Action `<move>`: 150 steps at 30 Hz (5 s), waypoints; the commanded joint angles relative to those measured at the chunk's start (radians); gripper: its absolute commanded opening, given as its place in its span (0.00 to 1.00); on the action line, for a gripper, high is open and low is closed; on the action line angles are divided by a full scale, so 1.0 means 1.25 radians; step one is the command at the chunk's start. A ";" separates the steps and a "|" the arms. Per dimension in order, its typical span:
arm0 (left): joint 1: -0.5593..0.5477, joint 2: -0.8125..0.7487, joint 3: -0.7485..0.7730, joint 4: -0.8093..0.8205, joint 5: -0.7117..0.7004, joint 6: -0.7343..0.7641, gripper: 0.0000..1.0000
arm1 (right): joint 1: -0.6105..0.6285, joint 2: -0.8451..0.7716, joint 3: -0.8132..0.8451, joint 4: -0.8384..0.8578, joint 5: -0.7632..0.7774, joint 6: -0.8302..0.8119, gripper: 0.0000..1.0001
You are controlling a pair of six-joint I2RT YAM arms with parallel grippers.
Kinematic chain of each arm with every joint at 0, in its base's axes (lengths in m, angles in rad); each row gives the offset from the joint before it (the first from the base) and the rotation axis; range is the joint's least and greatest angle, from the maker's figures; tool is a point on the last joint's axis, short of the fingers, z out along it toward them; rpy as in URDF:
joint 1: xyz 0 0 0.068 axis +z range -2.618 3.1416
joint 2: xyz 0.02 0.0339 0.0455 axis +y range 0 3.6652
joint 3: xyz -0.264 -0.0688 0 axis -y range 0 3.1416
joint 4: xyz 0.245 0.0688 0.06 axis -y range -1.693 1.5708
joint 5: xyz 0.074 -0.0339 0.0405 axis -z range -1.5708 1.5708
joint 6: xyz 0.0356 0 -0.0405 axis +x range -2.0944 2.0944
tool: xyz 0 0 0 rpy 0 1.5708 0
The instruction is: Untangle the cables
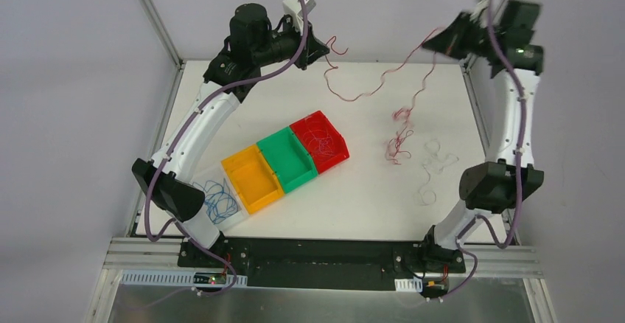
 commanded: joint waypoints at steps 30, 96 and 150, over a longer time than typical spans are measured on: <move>-0.115 0.158 0.095 0.014 0.238 0.088 0.00 | -0.056 -0.341 -0.361 0.294 -0.031 0.156 0.00; -0.203 0.369 0.142 0.502 0.285 -0.595 0.00 | 0.000 -0.572 -0.940 0.602 0.169 -0.129 0.88; -0.104 0.073 0.334 0.320 0.269 -0.418 0.00 | 0.081 -0.548 -0.772 0.338 0.125 -0.263 0.90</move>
